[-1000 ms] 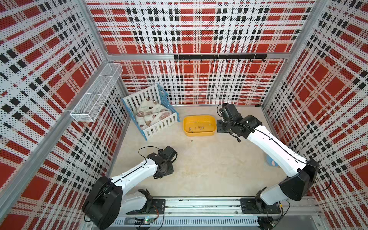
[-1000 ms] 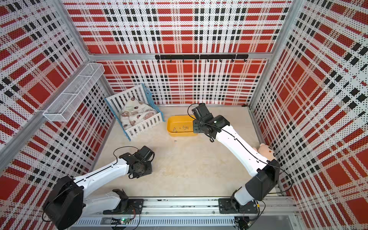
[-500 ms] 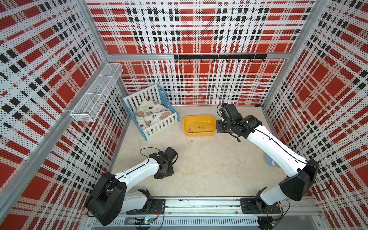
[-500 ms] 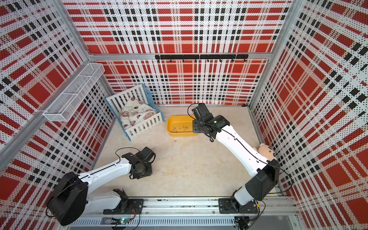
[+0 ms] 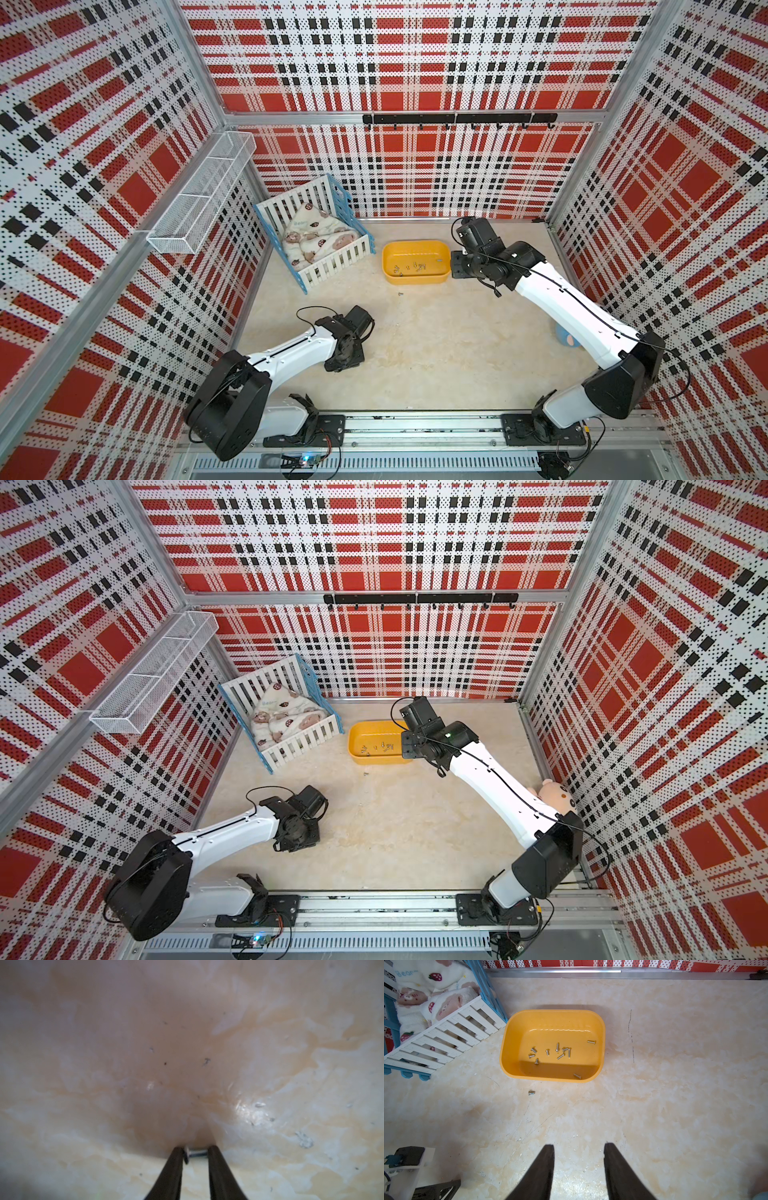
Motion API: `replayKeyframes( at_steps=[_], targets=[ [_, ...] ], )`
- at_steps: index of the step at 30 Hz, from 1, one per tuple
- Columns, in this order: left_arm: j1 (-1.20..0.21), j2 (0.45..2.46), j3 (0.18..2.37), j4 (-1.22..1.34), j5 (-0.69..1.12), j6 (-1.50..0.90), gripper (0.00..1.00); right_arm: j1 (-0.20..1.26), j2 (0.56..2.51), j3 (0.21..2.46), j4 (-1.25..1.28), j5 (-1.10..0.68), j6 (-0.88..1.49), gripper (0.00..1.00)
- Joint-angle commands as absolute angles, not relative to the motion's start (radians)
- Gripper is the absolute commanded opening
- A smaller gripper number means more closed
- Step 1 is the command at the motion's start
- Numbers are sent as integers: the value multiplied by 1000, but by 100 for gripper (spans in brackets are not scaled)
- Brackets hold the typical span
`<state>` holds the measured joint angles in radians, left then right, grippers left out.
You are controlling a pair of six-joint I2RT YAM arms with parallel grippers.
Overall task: Put the screws on the desktop into the storage box
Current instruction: Pick up the screw from the center of the board.
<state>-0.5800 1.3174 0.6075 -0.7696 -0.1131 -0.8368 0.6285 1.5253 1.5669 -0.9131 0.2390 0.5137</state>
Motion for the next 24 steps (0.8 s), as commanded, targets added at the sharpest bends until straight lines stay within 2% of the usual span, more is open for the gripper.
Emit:
replayKeyframes(
  at_steps=[1, 12, 18, 24],
  targets=[
    [-588, 1352, 581, -743, -117, -833, 26, 637, 1500, 1556, -896, 230, 509, 45],
    [-600, 1331, 611, -767, -144, -833, 18, 637, 1497, 1545, -893, 230, 510, 45],
    [-612, 1326, 795, -890, -252, -797, 18, 637, 1496, 1544, -893, 235, 510, 44],
    [-611, 1409, 1017, -933, -306, -739, 18, 637, 1487, 1536, -897, 247, 517, 44]
  ],
)
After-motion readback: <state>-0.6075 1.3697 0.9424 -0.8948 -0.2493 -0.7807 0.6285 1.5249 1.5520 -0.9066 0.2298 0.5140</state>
